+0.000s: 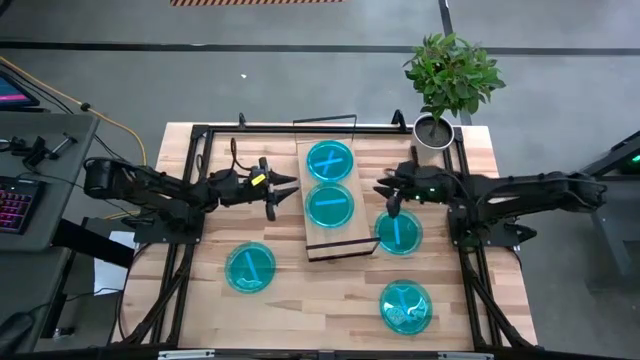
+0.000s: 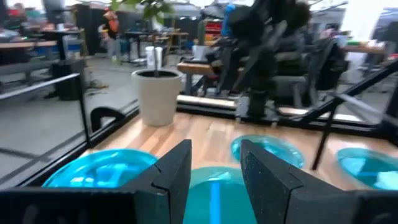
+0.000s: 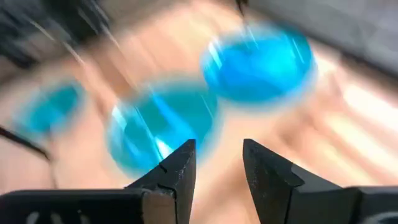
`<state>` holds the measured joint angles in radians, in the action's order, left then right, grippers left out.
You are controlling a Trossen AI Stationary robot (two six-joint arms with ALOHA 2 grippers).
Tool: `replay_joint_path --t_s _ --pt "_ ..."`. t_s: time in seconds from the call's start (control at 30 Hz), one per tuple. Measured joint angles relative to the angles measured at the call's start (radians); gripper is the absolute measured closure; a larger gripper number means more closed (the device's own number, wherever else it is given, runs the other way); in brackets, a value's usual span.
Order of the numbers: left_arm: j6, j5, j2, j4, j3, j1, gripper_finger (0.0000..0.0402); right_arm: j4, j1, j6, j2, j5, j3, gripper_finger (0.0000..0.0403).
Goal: Place and stack plates onto a shelf
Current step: Stack the blue plate on top of the blue plate on the shelf
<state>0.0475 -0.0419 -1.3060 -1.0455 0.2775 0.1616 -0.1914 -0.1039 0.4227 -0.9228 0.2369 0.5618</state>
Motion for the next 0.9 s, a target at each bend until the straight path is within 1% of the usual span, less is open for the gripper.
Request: replay_joint_path --t_s 0.07,0.13,0.2,0.27,0.37,0.5,0.63,0.8,0.9 --pt "0.000 0.019 0.014 -0.002 0.000 0.000 0.0273 -0.248 0.007 0.102 -0.021 0.027 0.085 0.0279" --pt "0.000 0.030 0.025 0.003 0.000 0.000 0.0273 -0.418 0.021 0.204 -0.040 0.051 0.121 0.0279" --pt "0.000 0.031 0.035 0.001 0.000 0.000 0.0273 -0.519 0.039 0.311 -0.053 0.038 0.122 0.0279" --pt "0.000 0.031 0.042 0.000 0.000 0.000 0.0273 -0.603 0.068 0.437 -0.057 -0.002 0.105 0.0279" --pt "0.014 0.050 0.046 0.010 0.000 0.000 0.0273 -0.720 0.143 0.632 -0.059 -0.030 0.058 0.0279" --pt "0.022 0.063 0.047 0.025 0.000 0.000 0.0273 -0.732 0.250 0.842 -0.057 -0.024 -0.025 0.0279" --pt "0.027 0.063 0.046 0.036 0.000 0.000 0.0273 -0.675 0.332 0.998 -0.057 0.000 -0.099 0.0279" --pt "0.028 0.062 0.046 0.036 0.000 0.000 0.0273 -0.591 0.389 1.116 -0.058 0.000 -0.188 0.0279" --pt "0.028 0.062 0.046 0.036 0.000 0.000 0.0273 -0.546 0.406 1.150 -0.058 0.019 -0.224 0.0279"
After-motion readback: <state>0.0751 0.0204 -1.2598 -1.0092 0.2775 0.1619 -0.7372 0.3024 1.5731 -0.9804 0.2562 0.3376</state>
